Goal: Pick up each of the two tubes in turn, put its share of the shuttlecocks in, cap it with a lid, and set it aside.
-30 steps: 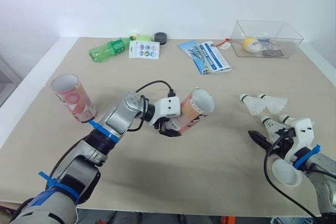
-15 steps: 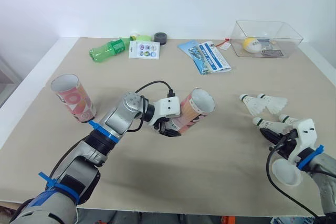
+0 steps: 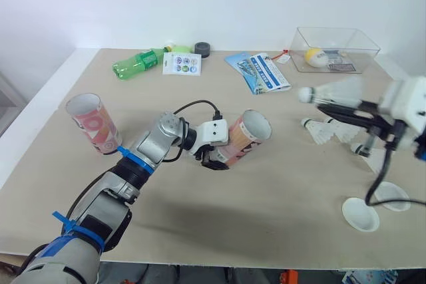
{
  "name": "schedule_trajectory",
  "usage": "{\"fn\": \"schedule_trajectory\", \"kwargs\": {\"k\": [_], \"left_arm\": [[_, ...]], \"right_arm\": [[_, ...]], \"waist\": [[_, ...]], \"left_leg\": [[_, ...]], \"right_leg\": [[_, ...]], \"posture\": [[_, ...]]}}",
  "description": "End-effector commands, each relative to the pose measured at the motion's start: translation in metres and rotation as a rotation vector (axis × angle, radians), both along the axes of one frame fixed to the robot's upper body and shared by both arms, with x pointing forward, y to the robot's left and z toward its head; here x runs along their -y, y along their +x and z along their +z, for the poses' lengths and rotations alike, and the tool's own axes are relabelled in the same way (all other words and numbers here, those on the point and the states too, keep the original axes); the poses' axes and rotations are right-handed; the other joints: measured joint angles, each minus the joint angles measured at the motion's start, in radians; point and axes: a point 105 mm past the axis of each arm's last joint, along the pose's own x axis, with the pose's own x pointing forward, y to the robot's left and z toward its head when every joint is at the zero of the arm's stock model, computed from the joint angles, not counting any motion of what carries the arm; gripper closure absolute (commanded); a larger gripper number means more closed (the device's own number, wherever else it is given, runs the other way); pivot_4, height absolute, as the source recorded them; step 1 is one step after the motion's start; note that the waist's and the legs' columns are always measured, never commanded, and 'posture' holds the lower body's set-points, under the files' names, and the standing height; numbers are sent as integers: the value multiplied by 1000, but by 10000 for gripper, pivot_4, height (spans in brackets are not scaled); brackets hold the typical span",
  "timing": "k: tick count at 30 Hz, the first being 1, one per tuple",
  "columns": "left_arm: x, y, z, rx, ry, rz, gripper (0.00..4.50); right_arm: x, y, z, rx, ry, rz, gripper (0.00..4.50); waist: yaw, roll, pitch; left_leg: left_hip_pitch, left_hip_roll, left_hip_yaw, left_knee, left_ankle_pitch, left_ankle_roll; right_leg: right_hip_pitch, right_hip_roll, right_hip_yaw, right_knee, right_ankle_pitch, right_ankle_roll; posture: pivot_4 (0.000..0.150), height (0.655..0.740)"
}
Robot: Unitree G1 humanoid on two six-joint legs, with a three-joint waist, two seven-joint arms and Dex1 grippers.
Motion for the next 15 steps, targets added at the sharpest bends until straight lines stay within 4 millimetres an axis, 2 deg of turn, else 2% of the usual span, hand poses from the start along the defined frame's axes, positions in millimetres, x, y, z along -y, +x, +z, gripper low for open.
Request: {"fn": "schedule_trajectory", "kwargs": {"k": [1,4,7,11,15], "left_arm": [[1,-1,-4,-22,13,-3,8059],[3,0,0,-9,4,1,8059],[5,0,4,-3,-5,2,8059],[6,-2,4,-3,-10,3,8059],[2,-4,2,-7,-6,13,8059]], "right_arm": [[-17,0,-6,39,-182,109,44637],[-33,8,-6,86,-302,205,44637],[-35,17,-11,102,-379,236,44637],[-42,25,-14,87,-429,282,44637],[-47,23,-13,72,-435,317,30112]], "waist": [[2,-1,0],[-2,-1,0],[2,-2,1],[1,-2,1],[1,-2,1]], "left_leg": [[-1,0,0,0,0,0],[-3,-3,3,-1,-1,-1],[-3,-6,3,-2,-1,-1],[-4,-7,3,-3,-1,-1],[-4,-6,2,-3,-1,-1]], "right_leg": [[-1,0,0,-1,0,0],[-2,-5,1,-1,-2,3],[-2,-7,1,-1,-2,9],[-2,-8,1,-1,-2,9],[-2,-8,0,-1,-2,9]], "posture": [[1500,7400],[1500,7400],[1500,7400],[1500,7400],[1500,7400]]}}
